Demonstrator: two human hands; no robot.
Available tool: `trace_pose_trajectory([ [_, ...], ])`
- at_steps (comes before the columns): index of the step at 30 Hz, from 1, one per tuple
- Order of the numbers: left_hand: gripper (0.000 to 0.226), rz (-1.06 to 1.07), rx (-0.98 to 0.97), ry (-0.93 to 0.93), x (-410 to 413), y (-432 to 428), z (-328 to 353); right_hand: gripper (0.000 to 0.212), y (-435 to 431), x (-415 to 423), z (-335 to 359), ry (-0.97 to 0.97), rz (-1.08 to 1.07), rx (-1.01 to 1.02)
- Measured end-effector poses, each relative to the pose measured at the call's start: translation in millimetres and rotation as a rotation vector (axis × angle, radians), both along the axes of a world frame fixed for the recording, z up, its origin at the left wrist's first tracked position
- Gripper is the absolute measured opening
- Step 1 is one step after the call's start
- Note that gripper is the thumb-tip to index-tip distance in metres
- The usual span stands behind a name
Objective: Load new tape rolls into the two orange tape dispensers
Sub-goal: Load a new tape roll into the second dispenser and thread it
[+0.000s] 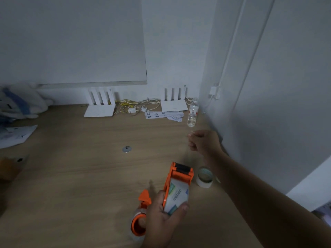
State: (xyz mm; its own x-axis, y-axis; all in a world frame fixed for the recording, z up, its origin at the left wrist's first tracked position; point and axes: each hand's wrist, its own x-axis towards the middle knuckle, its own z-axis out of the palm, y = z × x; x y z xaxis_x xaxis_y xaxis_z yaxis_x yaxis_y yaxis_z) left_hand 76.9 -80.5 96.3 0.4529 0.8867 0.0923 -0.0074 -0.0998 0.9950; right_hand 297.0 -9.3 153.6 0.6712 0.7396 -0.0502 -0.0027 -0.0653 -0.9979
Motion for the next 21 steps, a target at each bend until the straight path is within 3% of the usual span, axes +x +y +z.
trace_pose_trajectory([
  [9,0.037,0.016,0.065,-0.021,-2.9,-0.3,22.2,0.033,2.4,-6.9,4.9,0.043,0.035,-0.003],
  [15,0.04,0.027,0.095,-0.096,-5.3,-0.9,26.7,0.004,2.7,-7.3,3.1,0.179,0.073,-0.103],
  [18,0.037,0.021,0.118,-0.111,-6.8,-2.8,28.4,0.008,1.9,-4.6,-2.7,0.191,0.117,-0.187],
  [21,0.032,0.025,0.145,-0.102,-8.8,-4.2,28.3,0.006,1.0,-0.4,-15.3,0.085,0.165,-0.273],
])
